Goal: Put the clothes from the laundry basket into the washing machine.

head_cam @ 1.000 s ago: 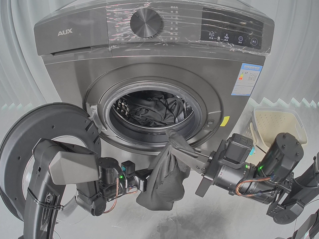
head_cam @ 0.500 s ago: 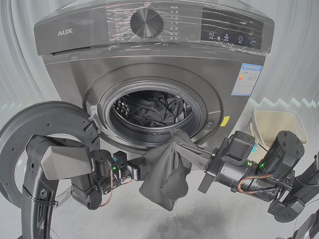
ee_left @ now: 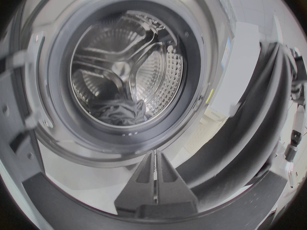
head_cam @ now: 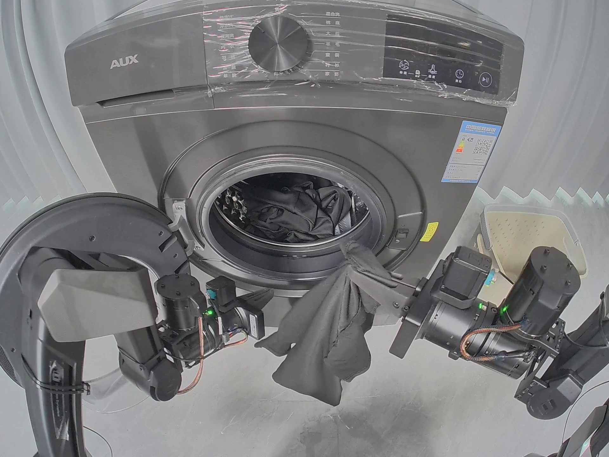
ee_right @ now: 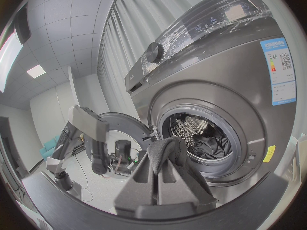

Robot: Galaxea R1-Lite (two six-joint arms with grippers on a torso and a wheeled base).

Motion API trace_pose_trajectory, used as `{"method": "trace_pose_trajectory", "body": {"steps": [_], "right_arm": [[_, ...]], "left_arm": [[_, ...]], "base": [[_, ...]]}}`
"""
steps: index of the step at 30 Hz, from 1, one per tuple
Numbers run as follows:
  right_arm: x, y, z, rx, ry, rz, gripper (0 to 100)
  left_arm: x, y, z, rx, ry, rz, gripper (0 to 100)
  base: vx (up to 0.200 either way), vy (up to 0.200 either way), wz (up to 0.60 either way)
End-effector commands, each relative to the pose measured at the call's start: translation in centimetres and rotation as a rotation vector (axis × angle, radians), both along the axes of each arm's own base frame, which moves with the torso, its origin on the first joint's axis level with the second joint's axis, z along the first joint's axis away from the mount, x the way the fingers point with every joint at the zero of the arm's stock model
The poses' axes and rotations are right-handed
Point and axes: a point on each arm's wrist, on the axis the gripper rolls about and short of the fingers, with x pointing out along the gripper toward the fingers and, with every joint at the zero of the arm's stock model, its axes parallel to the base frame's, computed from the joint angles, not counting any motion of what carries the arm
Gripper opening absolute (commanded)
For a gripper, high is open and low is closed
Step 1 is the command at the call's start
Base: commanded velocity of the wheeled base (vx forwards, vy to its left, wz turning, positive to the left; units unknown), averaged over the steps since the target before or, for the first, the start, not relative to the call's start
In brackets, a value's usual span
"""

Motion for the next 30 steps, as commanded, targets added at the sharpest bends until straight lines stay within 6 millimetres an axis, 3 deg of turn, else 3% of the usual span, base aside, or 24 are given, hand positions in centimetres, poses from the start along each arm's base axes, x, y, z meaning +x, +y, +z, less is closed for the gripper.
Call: {"method": "trace_pose_trajectory", "body": {"steps": [1, 5, 12, 13, 20, 30], "right_arm": [[0.1, -1.1, -1.1, -0.036, 0.037, -0.032, 0], [-0.1, -0.9, -1.0, -0.033, 0.034, -0.018, 0], [-0.6, -0.4, -0.7, -0.015, 0.018, 0.004, 0], [-0.5, -0.4, -0.6, -0.01, 0.011, 0.005, 0], [-0.7, -0.4, 0.0, 0.005, -0.006, 0.017, 0], [-1.7, 0.4, 0.2, 0.012, -0.01, 0.061, 0]], "left_arm": [[-3.2, 1.2, 6.1, -0.047, -0.103, -0.014, 0], [-5.3, 1.6, 6.8, -0.045, -0.089, -0.058, 0], [-5.1, 1.2, 2.0, 0.03, 0.063, -0.082, 0], [-5.1, 1.2, 1.2, 0.04, 0.085, -0.092, 100], [-3.9, 0.1, -2.7, 0.074, 0.161, -0.12, 100], [-1.4, -1.3, -4.8, 0.063, 0.134, -0.104, 100]], "base": [[0.0, 0.0, 0.0], [0.0, 0.0, 0.0], [0.0, 0.0, 0.0], [0.0, 0.0, 0.0], [0.0, 0.0, 0.0], [0.0, 0.0, 0.0]]}}
